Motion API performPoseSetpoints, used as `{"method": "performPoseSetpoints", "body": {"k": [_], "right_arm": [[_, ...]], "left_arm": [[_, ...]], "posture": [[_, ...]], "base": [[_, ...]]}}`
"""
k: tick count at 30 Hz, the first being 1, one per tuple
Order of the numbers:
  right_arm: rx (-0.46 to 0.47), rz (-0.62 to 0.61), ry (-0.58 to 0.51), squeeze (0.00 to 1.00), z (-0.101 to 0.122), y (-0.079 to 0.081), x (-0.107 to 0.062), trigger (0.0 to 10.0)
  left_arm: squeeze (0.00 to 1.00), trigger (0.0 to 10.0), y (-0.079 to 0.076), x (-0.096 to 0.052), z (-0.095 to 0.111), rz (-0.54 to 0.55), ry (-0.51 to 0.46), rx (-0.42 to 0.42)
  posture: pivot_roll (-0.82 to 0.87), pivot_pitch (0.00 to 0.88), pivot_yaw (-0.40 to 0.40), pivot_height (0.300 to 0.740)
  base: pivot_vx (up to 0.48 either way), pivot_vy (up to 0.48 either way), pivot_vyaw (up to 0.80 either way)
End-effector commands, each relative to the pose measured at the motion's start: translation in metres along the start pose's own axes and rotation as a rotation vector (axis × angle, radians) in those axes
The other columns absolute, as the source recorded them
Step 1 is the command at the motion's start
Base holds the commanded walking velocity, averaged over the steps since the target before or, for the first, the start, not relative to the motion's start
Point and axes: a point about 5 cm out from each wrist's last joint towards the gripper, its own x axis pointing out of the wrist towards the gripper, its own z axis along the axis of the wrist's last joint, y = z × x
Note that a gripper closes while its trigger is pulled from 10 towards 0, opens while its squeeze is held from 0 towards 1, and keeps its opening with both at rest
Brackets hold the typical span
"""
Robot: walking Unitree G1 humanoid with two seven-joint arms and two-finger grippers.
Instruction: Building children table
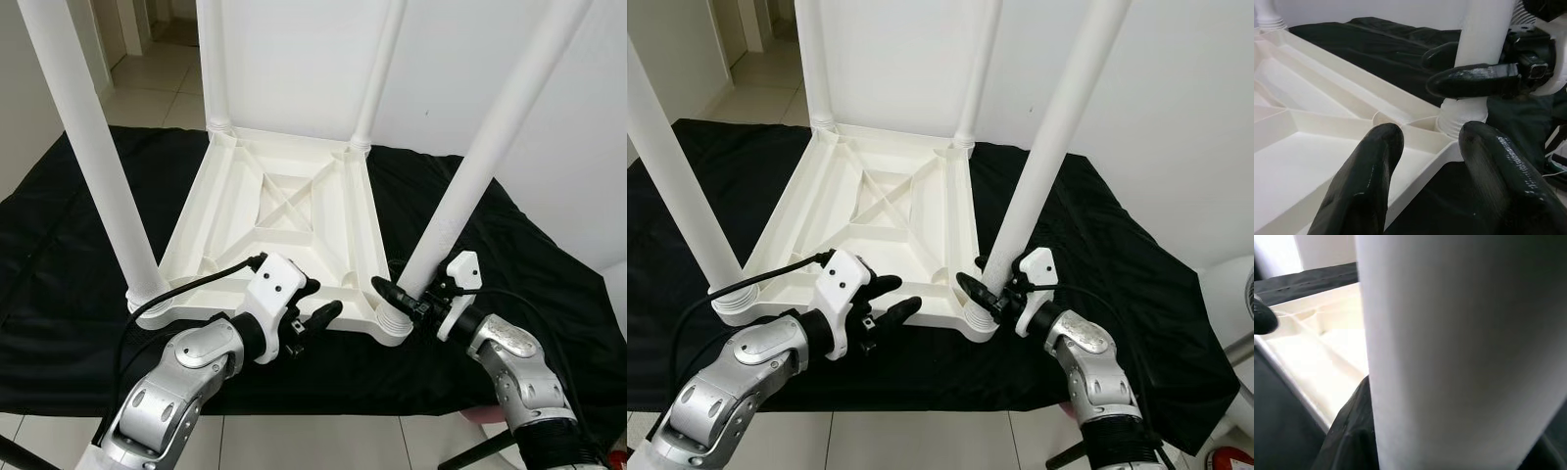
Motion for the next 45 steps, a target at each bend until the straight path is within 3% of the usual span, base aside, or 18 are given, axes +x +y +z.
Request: {"method": "performPoseSetpoints", "body": {"k": [1,7,11,15,18,24,26,27,28,31,32,40,41,42,45], "right_arm": [[0.019,-0.063,0.072,0.0,-0.01,0.0,0.003,0.0],[0.027,-0.137,0.077,0.0,-0.013,0.007,0.009,0.0],[0.056,-0.302,0.086,0.0,-0.016,0.02,0.017,0.0],[0.07,-0.366,0.09,0.0,-0.015,0.029,0.02,0.0],[0.099,-0.51,0.125,0.0,-0.016,0.043,0.027,0.0],[0.098,-0.578,0.143,0.0,-0.016,0.055,0.034,0.0],[0.116,-0.602,0.15,0.0,-0.016,0.053,0.034,0.0],[0.119,-0.609,0.152,0.0,-0.015,0.052,0.034,4.1],[0.133,-0.61,0.146,0.0,-0.015,0.051,0.033,9.9],[0.122,-0.597,0.136,0.0,-0.013,0.05,0.031,10.0],[0.163,-0.554,0.12,1.0,-0.013,0.052,0.028,10.0],[0.091,-0.446,0.042,1.0,-0.004,0.038,0.019,10.0],[0.076,-0.41,0.029,0.46,-0.002,0.031,0.015,10.0],[0.056,-0.375,0.019,0.0,0.0,0.026,0.013,10.0],[0.013,-0.287,0.002,0.0,0.005,0.014,0.009,10.0]], "left_arm": [[0.0,10.0,-0.002,0.004,0.0,-0.019,-0.005,0.011],[0.0,10.0,0.002,0.005,0.0,0.001,-0.004,0.015],[0.0,10.0,0.006,0.004,-0.001,0.023,-0.002,0.02],[0.0,10.0,0.008,0.005,-0.001,0.034,-0.005,0.017],[0.0,10.0,0.008,0.007,-0.001,0.039,-0.01,0.016],[0.0,10.0,0.008,0.01,0.0,0.045,-0.02,0.014],[0.0,10.0,0.009,0.01,0.001,0.053,-0.028,0.009],[0.0,10.0,0.009,0.01,0.001,0.055,-0.03,0.007],[0.0,10.0,0.009,0.009,0.001,0.051,-0.028,0.01],[0.0,10.0,0.009,0.009,0.0,0.045,-0.024,0.008],[0.0,10.0,0.009,0.009,0.0,0.039,-0.024,0.009],[0.0,10.0,0.009,0.011,0.0,0.024,-0.023,0.018],[0.0,10.0,0.009,0.011,0.0,0.021,-0.026,0.018],[0.0,10.0,0.008,0.012,0.001,0.019,-0.028,0.018],[0.0,10.0,0.008,0.013,0.001,0.015,-0.03,0.017]], "posture": [[0.0,0.0,-0.107,0.74],[0.0,0.0,-0.115,0.74],[0.0,0.0,-0.125,0.74],[0.01,0.0,-0.13,0.74],[0.01,0.0,-0.144,0.74],[0.02,0.0,-0.147,0.74],[0.01,0.0,-0.142,0.74],[0.01,0.0,-0.142,0.74],[0.01,0.0,-0.138,0.74],[0.0,0.0,-0.135,0.74],[0.0,0.0,-0.133,0.74],[0.0,0.0,-0.126,0.74],[-0.01,0.0,-0.125,0.74],[-0.01,0.0,-0.125,0.74],[-0.01,0.0,-0.124,0.74]], "base": [[0.0,0.0,0.0],[0.0,0.0,0.0],[0.0,0.0,0.0],[0.0,0.0,0.0],[0.0,0.0,0.0],[0.0,0.0,0.0],[0.0,0.0,0.0],[0.0,0.0,0.0],[0.0,0.0,0.0],[0.0,0.0,0.0],[0.0,0.0,0.0],[0.0,0.0,0.0],[0.0,0.0,0.0],[0.0,0.0,0.0],[0.0,0.0,0.0]]}}
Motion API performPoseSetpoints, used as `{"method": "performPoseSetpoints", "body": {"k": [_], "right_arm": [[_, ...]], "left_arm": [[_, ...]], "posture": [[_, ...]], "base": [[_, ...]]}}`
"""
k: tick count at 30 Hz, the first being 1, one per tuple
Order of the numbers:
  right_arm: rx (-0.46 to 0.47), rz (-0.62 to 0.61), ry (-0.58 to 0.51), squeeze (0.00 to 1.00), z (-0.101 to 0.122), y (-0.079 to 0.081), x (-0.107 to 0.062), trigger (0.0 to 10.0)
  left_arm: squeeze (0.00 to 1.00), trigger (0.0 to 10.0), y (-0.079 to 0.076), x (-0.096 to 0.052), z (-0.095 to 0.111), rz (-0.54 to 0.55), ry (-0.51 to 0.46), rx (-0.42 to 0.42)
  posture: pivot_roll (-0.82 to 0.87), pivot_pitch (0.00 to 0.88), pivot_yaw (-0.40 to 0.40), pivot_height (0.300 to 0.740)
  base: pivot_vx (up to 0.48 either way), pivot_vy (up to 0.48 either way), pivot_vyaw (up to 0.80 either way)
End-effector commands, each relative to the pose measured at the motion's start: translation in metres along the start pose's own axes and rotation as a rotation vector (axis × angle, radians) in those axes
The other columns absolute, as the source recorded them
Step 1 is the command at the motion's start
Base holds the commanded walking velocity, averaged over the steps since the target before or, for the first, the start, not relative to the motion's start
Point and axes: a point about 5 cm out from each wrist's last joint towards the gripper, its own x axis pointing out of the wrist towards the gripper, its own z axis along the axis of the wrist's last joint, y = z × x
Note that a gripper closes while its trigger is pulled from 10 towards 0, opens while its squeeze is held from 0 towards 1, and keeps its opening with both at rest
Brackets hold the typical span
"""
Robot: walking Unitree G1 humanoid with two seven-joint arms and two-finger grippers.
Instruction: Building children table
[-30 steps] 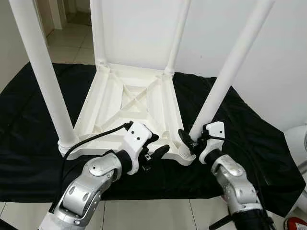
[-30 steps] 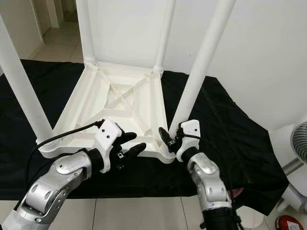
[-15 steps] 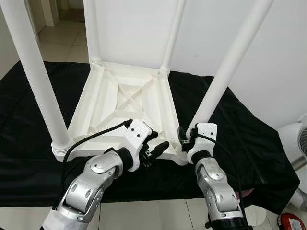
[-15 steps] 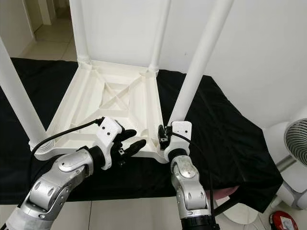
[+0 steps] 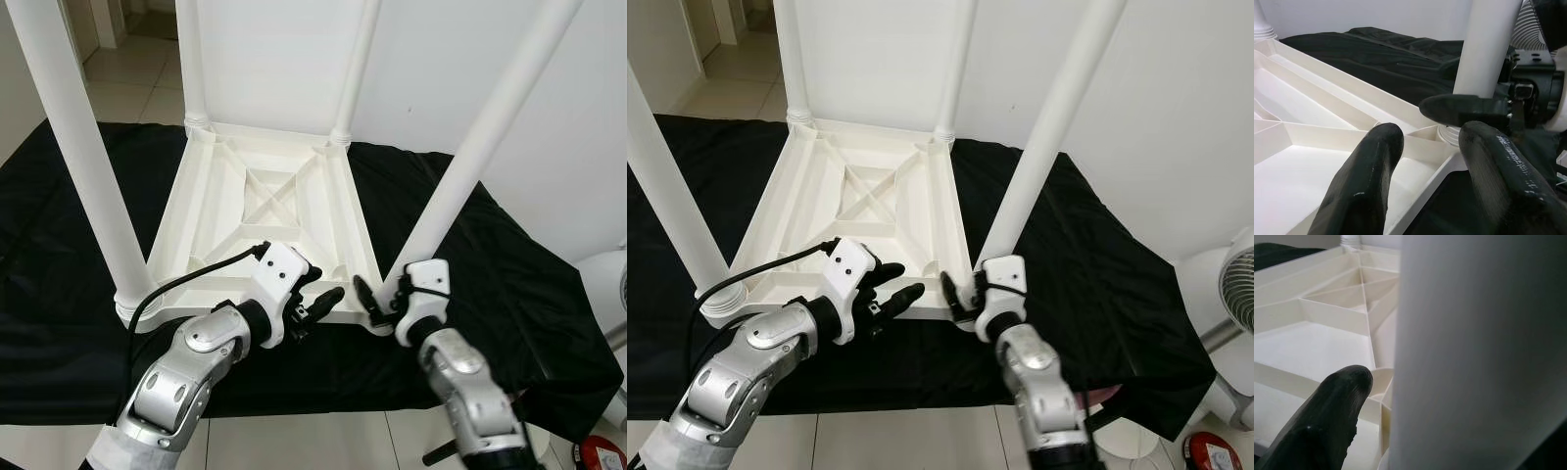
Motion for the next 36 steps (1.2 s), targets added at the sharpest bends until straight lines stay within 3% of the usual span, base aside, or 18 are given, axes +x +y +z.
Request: {"method": "performPoseSetpoints", "body": {"k": [1,3,11,12,13,14,16,17,33,34,35,36], "right_arm": [[-0.013,0.056,-0.018,0.0,0.003,-0.007,0.001,10.0],[-0.041,0.165,-0.049,0.0,0.009,-0.014,0.004,10.0],[-0.099,0.339,-0.016,0.0,0.007,-0.015,0.014,10.0],[-0.11,0.382,0.002,0.0,0.005,-0.014,0.017,7.5],[-0.116,0.412,0.01,0.0,0.003,-0.014,0.019,7.5],[-0.12,0.443,0.024,0.0,0.0,-0.014,0.02,1.3],[-0.121,0.464,0.034,0.0,-0.001,-0.014,0.02,1.3],[-0.122,0.48,0.042,0.0,-0.003,-0.015,0.021,0.0],[-0.067,0.52,0.059,0.0,-0.013,-0.012,0.016,0.0],[-0.055,0.509,0.05,0.0,-0.013,-0.011,0.017,6.9],[-0.045,0.479,0.039,0.0,-0.012,-0.01,0.018,10.0],[-0.038,0.449,0.032,0.0,-0.012,-0.009,0.019,10.0]], "left_arm": [[0.0,10.0,-0.002,0.003,0.0,-0.009,-0.002,0.006],[0.0,10.0,-0.002,0.004,0.001,-0.013,-0.004,0.006],[0.0,10.0,-0.002,0.006,0.002,-0.024,-0.01,0.012],[0.0,10.0,-0.002,0.007,0.003,-0.026,-0.011,0.012],[0.0,10.0,-0.001,0.008,0.003,-0.026,-0.012,0.013],[0.0,10.0,-0.001,0.009,0.003,-0.026,-0.014,0.014],[0.0,10.0,-0.001,0.009,0.004,-0.026,-0.015,0.015],[0.0,10.0,-0.001,0.01,0.004,-0.025,-0.017,0.015],[0.0,10.0,-0.002,0.01,0.004,-0.031,-0.018,0.014],[0.0,10.0,-0.003,0.009,0.004,-0.035,-0.017,0.016],[0.0,10.0,-0.003,0.008,0.003,-0.038,-0.015,0.016],[0.0,10.0,-0.003,0.008,0.003,-0.039,-0.013,0.016]], "posture": [[-0.01,0.0,-0.124,0.74],[-0.01,0.0,-0.119,0.74],[-0.01,0.0,-0.11,0.74],[-0.02,0.0,-0.105,0.74],[-0.02,0.0,-0.105,0.74],[-0.01,0.0,-0.105,0.74],[-0.01,0.0,-0.105,0.74],[-0.01,0.0,-0.107,0.74],[-0.01,0.0,-0.109,0.74],[-0.01,0.0,-0.109,0.74],[-0.01,0.0,-0.112,0.74],[-0.01,0.0,-0.112,0.74]], "base": [[0.0,0.0,0.0],[0.0,0.0,0.0],[0.0,0.0,0.0],[0.0,0.0,0.0],[0.0,0.0,0.0],[0.0,0.0,0.0],[0.0,0.0,0.0],[0.0,0.0,0.0],[0.0,0.0,0.0],[0.0,0.0,0.0],[0.0,0.0,0.0],[0.0,0.0,0.0]]}}
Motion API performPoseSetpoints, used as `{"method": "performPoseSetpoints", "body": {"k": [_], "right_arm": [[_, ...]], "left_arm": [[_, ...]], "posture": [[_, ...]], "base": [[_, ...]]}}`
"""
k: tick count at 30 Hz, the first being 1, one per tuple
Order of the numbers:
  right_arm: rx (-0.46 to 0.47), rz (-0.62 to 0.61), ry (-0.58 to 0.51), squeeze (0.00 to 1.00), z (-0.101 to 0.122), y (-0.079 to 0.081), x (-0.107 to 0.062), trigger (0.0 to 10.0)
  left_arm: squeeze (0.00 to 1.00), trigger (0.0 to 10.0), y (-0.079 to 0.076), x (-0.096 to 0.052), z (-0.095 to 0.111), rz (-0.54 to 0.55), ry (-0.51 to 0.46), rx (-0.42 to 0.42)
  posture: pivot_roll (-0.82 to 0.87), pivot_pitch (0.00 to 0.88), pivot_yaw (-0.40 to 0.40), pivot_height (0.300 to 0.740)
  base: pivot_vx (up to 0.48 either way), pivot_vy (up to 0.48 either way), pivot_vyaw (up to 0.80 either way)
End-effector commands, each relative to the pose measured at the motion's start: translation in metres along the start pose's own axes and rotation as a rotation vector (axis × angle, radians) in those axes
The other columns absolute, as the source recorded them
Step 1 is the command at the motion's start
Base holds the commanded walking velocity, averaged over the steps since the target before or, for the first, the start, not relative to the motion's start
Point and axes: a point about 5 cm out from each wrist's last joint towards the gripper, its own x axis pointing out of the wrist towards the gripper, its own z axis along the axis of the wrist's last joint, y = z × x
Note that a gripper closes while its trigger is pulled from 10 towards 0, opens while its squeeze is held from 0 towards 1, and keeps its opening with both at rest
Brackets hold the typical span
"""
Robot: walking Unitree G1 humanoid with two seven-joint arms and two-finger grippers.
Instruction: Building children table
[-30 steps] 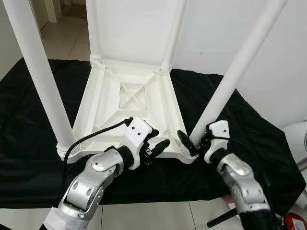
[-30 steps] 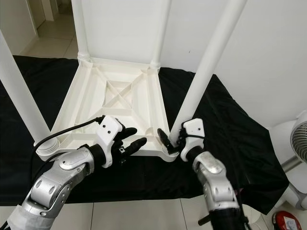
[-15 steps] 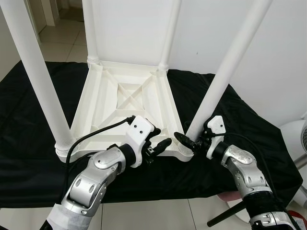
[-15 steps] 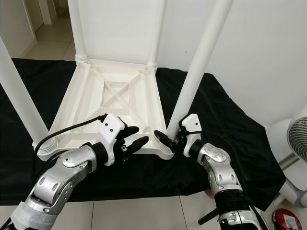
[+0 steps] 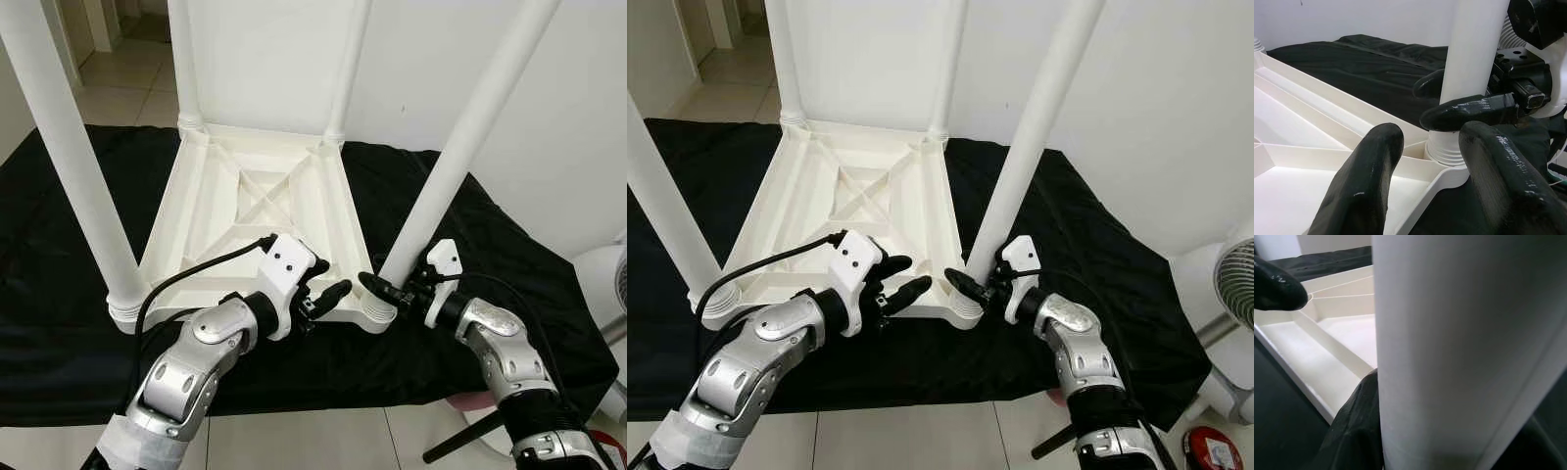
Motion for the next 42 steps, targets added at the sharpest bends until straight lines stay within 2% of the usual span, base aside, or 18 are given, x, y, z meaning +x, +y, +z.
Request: {"method": "performPoseSetpoints", "body": {"k": [1,7,8,9,11,12,13,16,18,24,28,29,30,31,35,38,41,42], "right_arm": [[0.033,-0.005,0.029,0.0,-0.008,0.008,0.005,10.0],[0.046,-0.111,0.018,0.0,-0.008,0.009,0.009,10.0],[0.053,-0.172,0.027,0.0,-0.009,0.009,0.01,10.0],[0.053,-0.172,0.027,0.0,-0.009,0.009,0.01,10.0],[0.074,-0.3,0.064,0.0,-0.014,0.013,0.014,10.0],[0.074,-0.3,0.064,0.0,-0.014,0.013,0.014,10.0],[0.087,-0.347,0.083,0.0,-0.017,0.02,0.018,10.0],[0.108,-0.394,0.099,0.0,-0.02,0.027,0.02,10.0],[0.173,-0.504,0.129,0.0,-0.026,0.041,0.024,10.0],[0.215,-0.616,0.146,0.0,-0.026,0.052,0.031,10.0],[0.214,-0.636,0.145,0.0,-0.024,0.055,0.032,10.0],[0.217,-0.643,0.141,0.23,-0.023,0.054,0.031,10.0],[0.217,-0.643,0.141,0.23,-0.023,0.054,0.031,10.0],[0.23,-0.644,0.134,1.0,-0.022,0.054,0.029,10.0],[0.268,-0.598,0.09,1.0,-0.015,0.052,0.025,10.0],[0.237,-0.518,0.042,1.0,-0.011,0.043,0.014,10.0],[0.23,-0.504,0.033,1.0,-0.011,0.04,0.01,10.0],[0.184,-0.472,0.024,1.0,-0.009,0.035,0.005,10.0]], "left_arm": [[0.0,10.0,-0.004,0.0,-0.001,-0.021,0.001,0.007],[0.0,10.0,-0.003,-0.001,-0.002,-0.019,0.004,0.007],[0.0,10.0,-0.003,-0.002,-0.002,-0.017,0.005,0.007],[0.0,10.0,-0.003,-0.002,-0.002,-0.017,0.005,0.007],[0.0,10.0,-0.003,-0.003,-0.003,-0.012,0.009,0.005],[0.0,10.0,-0.003,-0.003,-0.003,-0.012,0.009,0.005],[0.0,10.0,-0.003,-0.004,-0.003,-0.01,0.011,0.004],[0.0,10.0,-0.003,-0.004,-0.004,-0.009,0.013,0.002],[0.0,10.0,-0.003,-0.004,-0.004,-0.01,0.015,0.0],[0.0,10.0,-0.004,-0.005,-0.004,-0.014,0.017,0.0],[0.0,10.0,-0.005,-0.005,-0.004,-0.015,0.015,-0.001],[0.0,10.0,-0.005,-0.004,-0.004,-0.016,0.015,-0.002],[0.0,10.0,-0.005,-0.004,-0.004,-0.016,0.015,-0.002],[0.0,10.0,-0.006,-0.004,-0.004,-0.018,0.015,-0.003],[0.0,10.0,-0.006,-0.004,-0.004,-0.02,0.015,-0.002],[0.0,10.0,-0.006,-0.004,-0.004,-0.022,0.016,0.003],[0.0,10.0,-0.005,-0.004,-0.004,-0.023,0.016,0.004],[0.0,10.0,-0.005,-0.005,-0.004,-0.022,0.016,0.005]], "posture": [[-0.01,0.0,-0.112,0.74],[-0.01,0.0,-0.117,0.74],[-0.01,0.0,-0.119,0.74],[-0.01,0.0,-0.119,0.74],[-0.01,0.0,-0.118,0.74],[-0.01,0.0,-0.118,0.74],[-0.01,0.0,-0.117,0.74],[-0.01,0.0,-0.116,0.74],[-0.01,0.0,-0.116,0.74],[-0.01,0.0,-0.118,0.74],[-0.01,0.0,-0.123,0.74],[-0.01,0.0,-0.123,0.74],[-0.01,0.0,-0.123,0.74],[-0.01,0.0,-0.125,0.74],[-0.01,0.0,-0.126,0.74],[0.0,0.0,-0.128,0.74],[0.0,0.0,-0.128,0.74],[0.0,0.0,-0.128,0.74]], "base": [[0.0,0.0,0.0],[0.0,0.0,0.0],[0.0,0.0,0.0],[0.0,0.0,0.0],[0.0,0.0,0.0],[0.0,0.0,0.0],[0.0,0.0,0.0],[0.0,0.0,0.0],[0.0,0.0,0.0],[0.0,0.0,0.0],[0.0,0.0,0.0],[0.0,0.0,0.0],[0.0,0.0,0.0],[0.0,0.0,0.0],[0.0,0.0,0.0],[0.0,0.0,0.0],[0.0,0.0,0.0],[0.0,0.0,0.0]]}}
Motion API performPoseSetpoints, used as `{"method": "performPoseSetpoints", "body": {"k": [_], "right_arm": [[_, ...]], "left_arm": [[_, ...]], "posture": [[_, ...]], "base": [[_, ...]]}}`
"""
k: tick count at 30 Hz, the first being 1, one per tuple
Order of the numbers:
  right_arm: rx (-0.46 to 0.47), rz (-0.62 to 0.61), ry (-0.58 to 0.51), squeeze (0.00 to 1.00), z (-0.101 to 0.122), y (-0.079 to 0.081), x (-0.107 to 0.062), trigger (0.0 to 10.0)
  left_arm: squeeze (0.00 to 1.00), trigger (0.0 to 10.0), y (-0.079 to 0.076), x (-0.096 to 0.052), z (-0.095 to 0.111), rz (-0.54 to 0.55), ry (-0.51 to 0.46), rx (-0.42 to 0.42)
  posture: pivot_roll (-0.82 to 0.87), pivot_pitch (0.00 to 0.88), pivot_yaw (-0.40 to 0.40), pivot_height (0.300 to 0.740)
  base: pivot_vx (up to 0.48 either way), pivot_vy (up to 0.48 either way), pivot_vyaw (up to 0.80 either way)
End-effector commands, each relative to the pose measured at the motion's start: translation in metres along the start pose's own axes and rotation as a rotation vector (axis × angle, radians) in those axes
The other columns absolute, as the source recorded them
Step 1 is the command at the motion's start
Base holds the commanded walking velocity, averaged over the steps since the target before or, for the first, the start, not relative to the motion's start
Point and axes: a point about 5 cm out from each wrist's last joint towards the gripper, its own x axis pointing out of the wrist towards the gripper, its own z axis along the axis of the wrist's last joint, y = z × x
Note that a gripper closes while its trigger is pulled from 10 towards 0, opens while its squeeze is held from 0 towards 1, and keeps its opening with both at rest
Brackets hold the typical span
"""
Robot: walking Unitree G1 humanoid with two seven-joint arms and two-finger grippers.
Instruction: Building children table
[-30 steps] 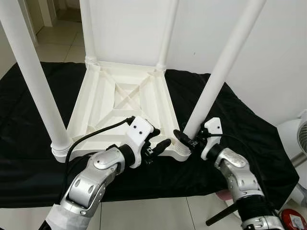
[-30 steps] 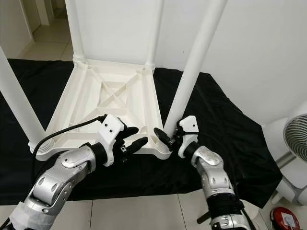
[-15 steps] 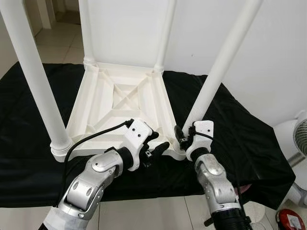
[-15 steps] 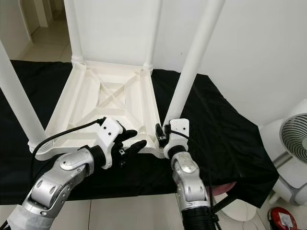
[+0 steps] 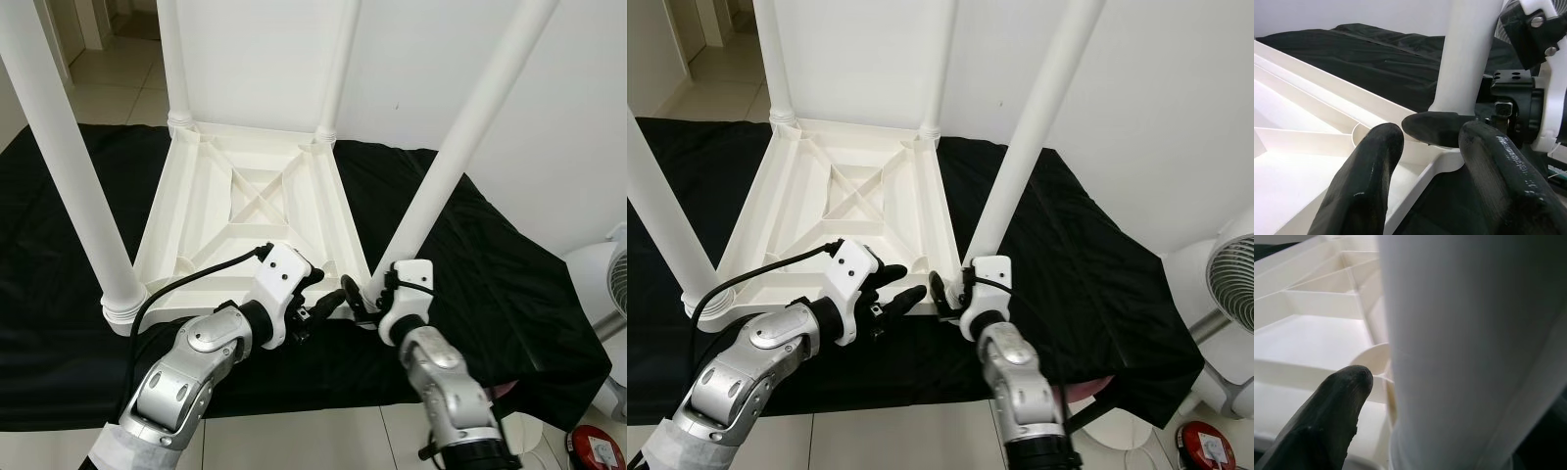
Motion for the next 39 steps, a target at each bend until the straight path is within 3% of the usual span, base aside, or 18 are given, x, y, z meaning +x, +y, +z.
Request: {"method": "performPoseSetpoints", "body": {"k": [1,2,3,11,15,29,30,31,39], "right_arm": [[-0.01,0.022,-0.014,1.0,0.001,-0.004,-0.001,10.0],[-0.048,0.073,-0.028,0.89,0.004,-0.011,-0.004,10.0],[-0.074,0.126,-0.034,0.0,0.008,-0.018,-0.005,10.0],[-0.131,0.235,-0.058,0.0,0.019,-0.034,-0.005,10.0],[-0.186,0.417,-0.016,0.0,0.022,-0.043,0.0,10.0],[-0.199,0.506,0.028,0.0,0.014,-0.044,0.017,10.0],[-0.194,0.506,0.024,0.0,0.013,-0.042,0.019,4.4],[-0.188,0.51,0.02,0.0,0.012,-0.041,0.021,0.0],[-0.164,0.511,0.016,0.0,0.007,-0.038,0.025,0.0]], "left_arm": [[0.0,10.0,-0.004,0.001,0.003,-0.027,-0.012,0.014],[0.0,10.0,-0.004,0.001,0.004,-0.027,-0.012,0.014],[0.0,10.0,-0.004,0.001,0.004,-0.027,-0.012,0.016],[0.0,10.0,-0.004,0.002,0.005,-0.03,-0.015,0.02],[0.0,10.0,-0.006,0.002,0.005,-0.063,-0.015,0.024],[0.0,10.0,-0.02,-0.002,0.0,-0.183,0.03,0.031],[0.0,10.0,-0.019,-0.001,-0.001,-0.175,0.032,0.025],[0.0,10.0,-0.019,0.0,-0.003,-0.166,0.036,0.02],[0.0,10.0,-0.019,0.004,-0.013,-0.131,0.058,0.008]], "posture": [[0.0,0.0,-0.128,0.74],[0.0,0.0,-0.128,0.74],[0.0,0.0,-0.126,0.74],[0.0,0.0,-0.122,0.74],[0.01,0.0,-0.117,0.74],[0.01,0.0,-0.113,0.74],[0.01,0.0,-0.111,0.74],[0.01,0.0,-0.11,0.74],[0.01,0.0,-0.11,0.74]], "base": [[0.0,0.0,0.0],[0.0,0.0,0.0],[0.0,0.0,0.0],[0.0,0.0,0.0],[0.0,0.0,0.0],[0.0,0.0,0.0],[0.0,0.0,0.0],[0.0,0.0,0.0],[0.0,0.0,0.0]]}}
